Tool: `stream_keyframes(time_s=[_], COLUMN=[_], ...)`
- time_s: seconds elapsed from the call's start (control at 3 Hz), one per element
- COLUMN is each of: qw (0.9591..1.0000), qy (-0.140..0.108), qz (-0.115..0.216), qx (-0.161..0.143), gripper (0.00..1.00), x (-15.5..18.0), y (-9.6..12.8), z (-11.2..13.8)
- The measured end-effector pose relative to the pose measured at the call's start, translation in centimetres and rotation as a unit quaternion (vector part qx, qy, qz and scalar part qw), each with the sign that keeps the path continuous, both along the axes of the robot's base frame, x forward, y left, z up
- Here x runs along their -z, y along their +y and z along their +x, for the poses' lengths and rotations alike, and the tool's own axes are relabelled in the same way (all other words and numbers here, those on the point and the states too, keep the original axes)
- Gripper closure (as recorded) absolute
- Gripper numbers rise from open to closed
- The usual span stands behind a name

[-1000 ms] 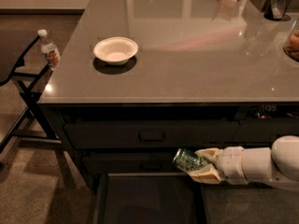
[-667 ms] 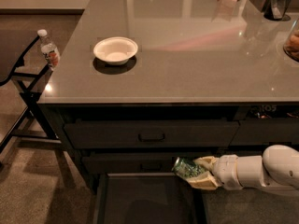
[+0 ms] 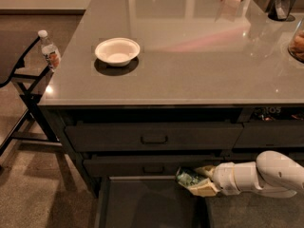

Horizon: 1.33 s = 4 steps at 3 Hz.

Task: Place green can into bottom drawer

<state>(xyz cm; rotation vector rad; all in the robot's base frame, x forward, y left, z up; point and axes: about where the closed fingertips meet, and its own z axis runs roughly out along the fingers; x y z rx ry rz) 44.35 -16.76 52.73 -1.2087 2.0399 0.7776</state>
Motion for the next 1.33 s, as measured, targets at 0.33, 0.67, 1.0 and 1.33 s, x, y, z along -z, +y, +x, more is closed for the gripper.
stream_keyframes(time_s=[0.33,0.67,1.0,1.33], qw=[0.9998,0.998,0.9915,0.9841], qy=[-0.01,-0.053,-0.122,-0.173], qz=[0.016,0.033,0.032,0.012], qx=[0.001,0.012,0.029,0.038], gripper=[1.0,1.0,1.0,1.0], x=[0.5,1.5,2.1,3.5], y=[1.1,2.5,2.9,2.6], z=[-0.1,0.0,0.8,2.2])
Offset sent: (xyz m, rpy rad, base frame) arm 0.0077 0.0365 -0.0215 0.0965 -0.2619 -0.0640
